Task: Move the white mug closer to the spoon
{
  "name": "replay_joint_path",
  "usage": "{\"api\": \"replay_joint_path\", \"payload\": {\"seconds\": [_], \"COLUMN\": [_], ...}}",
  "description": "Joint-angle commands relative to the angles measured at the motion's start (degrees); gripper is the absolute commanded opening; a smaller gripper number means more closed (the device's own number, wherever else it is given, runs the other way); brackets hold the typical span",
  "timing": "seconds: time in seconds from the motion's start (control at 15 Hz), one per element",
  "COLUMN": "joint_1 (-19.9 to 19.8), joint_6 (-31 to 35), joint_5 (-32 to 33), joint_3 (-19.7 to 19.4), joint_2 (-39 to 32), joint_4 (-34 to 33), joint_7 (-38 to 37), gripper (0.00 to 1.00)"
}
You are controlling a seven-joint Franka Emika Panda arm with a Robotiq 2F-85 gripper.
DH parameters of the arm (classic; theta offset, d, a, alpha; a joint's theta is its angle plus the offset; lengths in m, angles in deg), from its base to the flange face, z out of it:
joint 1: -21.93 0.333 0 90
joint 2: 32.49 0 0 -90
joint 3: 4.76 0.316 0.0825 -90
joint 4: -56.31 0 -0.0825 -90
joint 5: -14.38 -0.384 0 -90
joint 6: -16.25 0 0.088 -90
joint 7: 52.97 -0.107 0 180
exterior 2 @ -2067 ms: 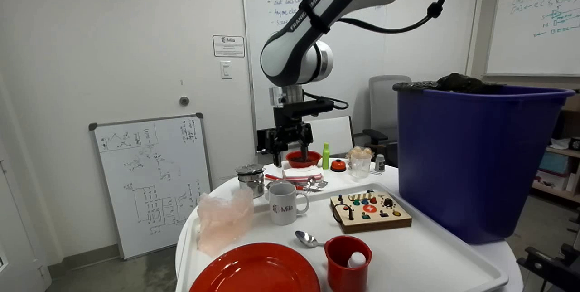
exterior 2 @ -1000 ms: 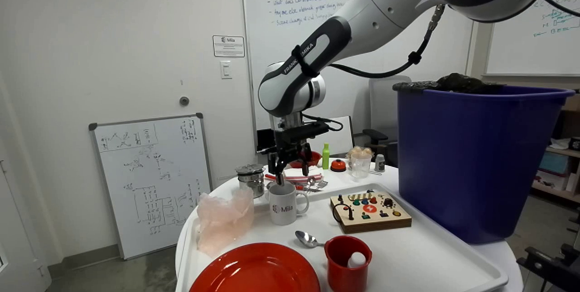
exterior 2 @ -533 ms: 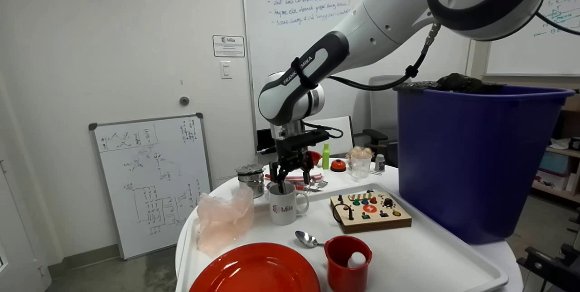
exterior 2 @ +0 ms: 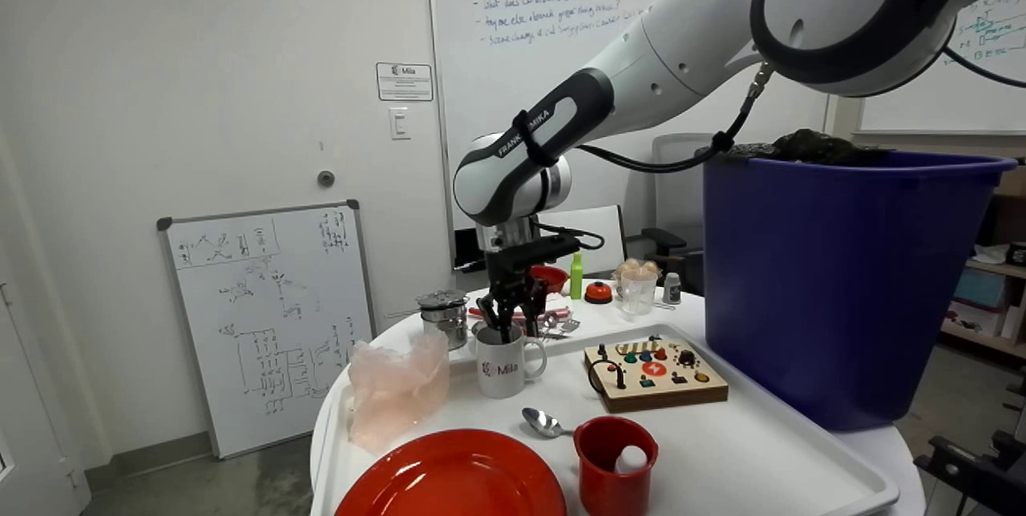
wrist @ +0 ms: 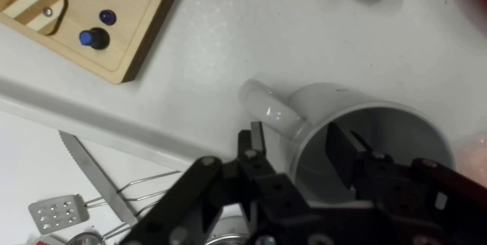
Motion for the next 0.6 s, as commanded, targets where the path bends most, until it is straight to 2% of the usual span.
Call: {"api": "replay_joint_path", "payload": {"seconds": [0.0,0.13,0.53], "joint_1": [0.1,0.0,-0.9], "joint_6": [-3.3,-4.0,-4.1], "joint_5": [-1.7,-1.9,-2.6], "joint_3": [0.3,0.7,2.6], "joint_2": [-3.3,-4.1,-4.7], "joint_4": [-6.2,-7.5,-8.5], "joint_7": [1.9,2.6,3.0], "gripper": [0.17,0.01,0.02]}}
